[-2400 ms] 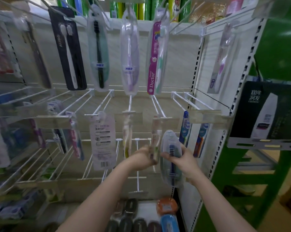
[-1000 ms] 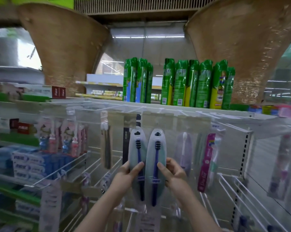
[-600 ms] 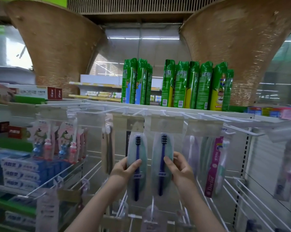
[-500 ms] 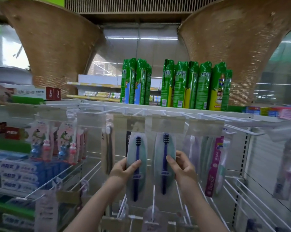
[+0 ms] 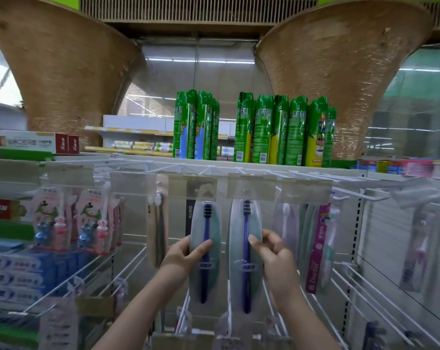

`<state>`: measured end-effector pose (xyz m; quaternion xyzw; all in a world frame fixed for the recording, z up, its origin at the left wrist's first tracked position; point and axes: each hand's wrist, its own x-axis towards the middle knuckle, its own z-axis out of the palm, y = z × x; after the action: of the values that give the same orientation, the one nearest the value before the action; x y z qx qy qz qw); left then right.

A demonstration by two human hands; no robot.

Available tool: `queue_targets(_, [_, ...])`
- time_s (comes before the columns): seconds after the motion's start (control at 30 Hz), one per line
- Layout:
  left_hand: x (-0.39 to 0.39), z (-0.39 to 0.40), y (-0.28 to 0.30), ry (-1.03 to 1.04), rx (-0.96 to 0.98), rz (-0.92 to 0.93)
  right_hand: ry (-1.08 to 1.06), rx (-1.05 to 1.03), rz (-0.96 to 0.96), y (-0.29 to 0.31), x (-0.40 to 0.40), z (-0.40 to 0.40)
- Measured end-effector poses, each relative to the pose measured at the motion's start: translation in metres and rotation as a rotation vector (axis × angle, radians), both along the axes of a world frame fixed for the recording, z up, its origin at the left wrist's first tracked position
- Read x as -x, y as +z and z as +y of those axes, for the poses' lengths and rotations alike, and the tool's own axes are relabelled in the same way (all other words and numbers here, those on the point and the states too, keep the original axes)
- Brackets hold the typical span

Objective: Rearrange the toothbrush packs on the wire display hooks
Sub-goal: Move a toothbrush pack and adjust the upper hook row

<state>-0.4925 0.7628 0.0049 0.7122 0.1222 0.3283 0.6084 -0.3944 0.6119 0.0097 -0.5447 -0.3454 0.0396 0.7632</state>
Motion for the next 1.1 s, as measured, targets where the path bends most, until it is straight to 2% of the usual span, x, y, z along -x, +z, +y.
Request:
queue_targets(0.13, [0.002, 0.001, 0.0, 0.011, -0.015, -0.005, -0.04, 0.025, 0.034, 0.003, 0.0, 0.001])
queue_targets(0.33, [0.006, 0.004, 0.0, -0.025, -0.042, 0.017, -0.147, 0.167, -0.043, 0.003, -0.015, 0.016])
queue_targets(0.47, [0.006, 0.002, 0.001, -0.057, -0.048, 0.032, -0.138, 0.219, -0.05, 0.0, -0.029, 0.027])
queue_targets(0.53, [0.005, -0.001, 0.0, -0.065, -0.054, 0.034, -0.256, 0.181, -0.069, -0.003, -0.028, 0.032])
queue_targets(0.6, [0.003, -0.004, -0.001, -0.092, -0.078, 0.04, -0.483, 0.127, -0.155, -0.007, -0.02, 0.032])
queue_targets(0.63, [0.002, -0.006, -0.001, -0.108, -0.091, 0.04, -0.52, 0.094, -0.206, -0.007, -0.013, 0.029])
queue_targets(0.7, [-0.001, -0.01, 0.0, -0.131, -0.092, 0.024, -0.421, 0.061, -0.301, -0.005, 0.002, 0.024])
queue_targets(0.83, [-0.008, -0.019, 0.001, -0.18, -0.081, 0.002, -0.187, 0.012, -0.367, 0.008, 0.015, 0.021])
queue_targets(1.1, [-0.028, -0.03, 0.005, -0.21, -0.076, 0.024, -0.164, -0.018, -0.362, 0.004, 0.005, 0.02])
